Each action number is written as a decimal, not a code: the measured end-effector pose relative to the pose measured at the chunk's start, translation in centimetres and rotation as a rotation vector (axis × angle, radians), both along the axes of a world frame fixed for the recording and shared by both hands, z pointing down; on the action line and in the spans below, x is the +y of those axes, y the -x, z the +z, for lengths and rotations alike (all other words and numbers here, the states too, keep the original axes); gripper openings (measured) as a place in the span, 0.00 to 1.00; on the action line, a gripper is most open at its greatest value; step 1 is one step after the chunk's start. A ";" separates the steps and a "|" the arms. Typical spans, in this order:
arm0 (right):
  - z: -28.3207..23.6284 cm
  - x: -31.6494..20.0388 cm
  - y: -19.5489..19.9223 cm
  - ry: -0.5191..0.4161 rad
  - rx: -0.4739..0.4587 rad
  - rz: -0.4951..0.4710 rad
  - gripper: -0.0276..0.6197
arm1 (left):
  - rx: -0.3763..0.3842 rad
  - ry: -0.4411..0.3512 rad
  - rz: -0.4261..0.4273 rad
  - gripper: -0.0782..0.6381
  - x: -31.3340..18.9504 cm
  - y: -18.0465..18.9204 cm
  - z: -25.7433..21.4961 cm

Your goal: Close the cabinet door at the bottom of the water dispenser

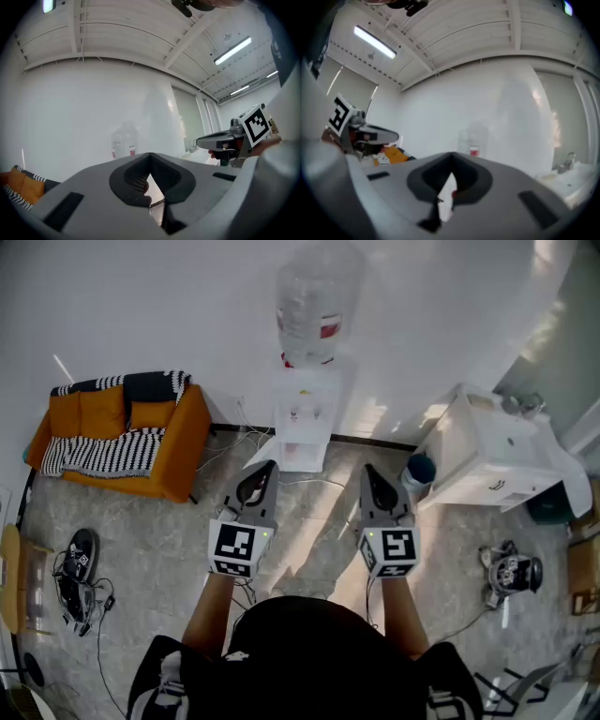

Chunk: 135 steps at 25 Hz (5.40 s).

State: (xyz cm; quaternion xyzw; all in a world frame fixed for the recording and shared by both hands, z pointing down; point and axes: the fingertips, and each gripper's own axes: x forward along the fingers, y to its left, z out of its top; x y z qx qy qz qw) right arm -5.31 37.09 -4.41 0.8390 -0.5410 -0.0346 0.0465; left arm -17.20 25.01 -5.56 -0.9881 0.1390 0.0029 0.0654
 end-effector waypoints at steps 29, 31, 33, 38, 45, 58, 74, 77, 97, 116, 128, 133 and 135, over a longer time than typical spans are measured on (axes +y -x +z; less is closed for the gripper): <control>4.7 4.2 -2.6 0.051 -0.109 -0.103 0.10 | -0.086 0.006 -0.051 0.12 5.7 -2.4 4.0; 5.2 4.0 -2.7 0.064 -0.111 -0.110 0.10 | -0.100 -0.003 -0.060 0.12 5.7 -2.3 4.2; 5.6 3.7 -2.8 0.075 -0.110 -0.117 0.10 | -0.106 -0.002 -0.068 0.12 5.5 -2.4 4.3; 6.6 2.9 -3.2 0.095 -0.113 -0.126 0.10 | -0.113 -0.001 -0.078 0.12 4.7 -2.8 5.0; 7.1 -0.3 -5.3 0.109 -0.106 -0.118 0.10 | -0.115 0.011 -0.076 0.12 1.3 -4.9 5.9; 7.3 -9.9 -11.3 0.140 -0.108 -0.098 0.10 | -0.129 0.031 -0.053 0.12 -9.0 -11.5 6.4; 8.3 -22.0 -15.6 0.203 -0.134 -0.054 0.10 | -0.139 0.087 0.035 0.12 -20.8 -16.5 7.5; 9.5 -23.8 -15.9 0.215 -0.150 -0.040 0.10 | -0.152 0.089 0.048 0.12 -22.5 -16.9 8.2; 15.7 -30.4 -19.5 0.357 -0.224 -0.206 0.10 | -0.249 0.219 -0.042 0.12 -26.5 -20.6 14.4; 30.4 -37.1 -11.9 0.656 -0.257 -0.561 0.10 | -0.454 0.499 -0.321 0.12 -29.9 -11.3 30.3; 44.0 -38.9 -5.9 0.843 -0.311 -0.726 0.10 | -0.491 0.664 -0.428 0.12 -30.3 -5.7 40.0; 49.9 -40.1 -2.8 0.913 -0.286 -0.792 0.11 | -0.509 0.750 -0.465 0.12 -29.1 -2.4 44.5; 52.2 -40.2 -1.7 0.951 -0.254 -0.825 0.14 | -0.490 0.776 -0.472 0.12 -28.7 -1.7 45.9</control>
